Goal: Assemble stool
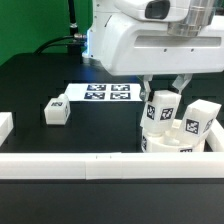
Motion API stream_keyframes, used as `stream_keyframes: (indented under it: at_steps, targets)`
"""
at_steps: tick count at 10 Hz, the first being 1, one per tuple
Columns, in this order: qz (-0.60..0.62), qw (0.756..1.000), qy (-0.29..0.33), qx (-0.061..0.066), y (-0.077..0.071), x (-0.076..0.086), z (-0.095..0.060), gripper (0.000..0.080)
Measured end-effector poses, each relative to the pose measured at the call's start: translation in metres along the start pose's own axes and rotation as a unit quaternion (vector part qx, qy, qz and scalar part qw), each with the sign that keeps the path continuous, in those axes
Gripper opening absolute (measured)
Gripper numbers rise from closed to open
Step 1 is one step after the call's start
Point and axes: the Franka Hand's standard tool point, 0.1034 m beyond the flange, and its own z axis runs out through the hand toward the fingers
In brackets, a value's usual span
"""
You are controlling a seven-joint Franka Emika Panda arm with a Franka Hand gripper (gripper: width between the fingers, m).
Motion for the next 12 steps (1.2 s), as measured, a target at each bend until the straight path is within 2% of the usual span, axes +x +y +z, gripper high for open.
stream_keyframes:
  at_steps: [4,5,7,9,10,11,12]
  targets:
    - [0.104,0.995,0.000,0.002,-0.001,0.001,0.000,0.0337]
    - [0.162,0.987,-0.001,0.008,-0.002,0.001,0.000,0.0337]
    - [0.289,0.956,-0.007,0.046,0.001,0.000,0.001,0.0337]
    - [0.371,0.926,-0.013,0.064,0.000,0.001,0.001,0.0337]
    - [0.394,0.917,-0.009,0.061,-0.002,0.003,0.000,0.0337]
    - [0.403,0.913,-0.005,0.058,-0.012,0.006,-0.002,0.0337]
    - [0.444,0.894,-0.008,0.061,-0.009,0.006,-0.002,0.0337]
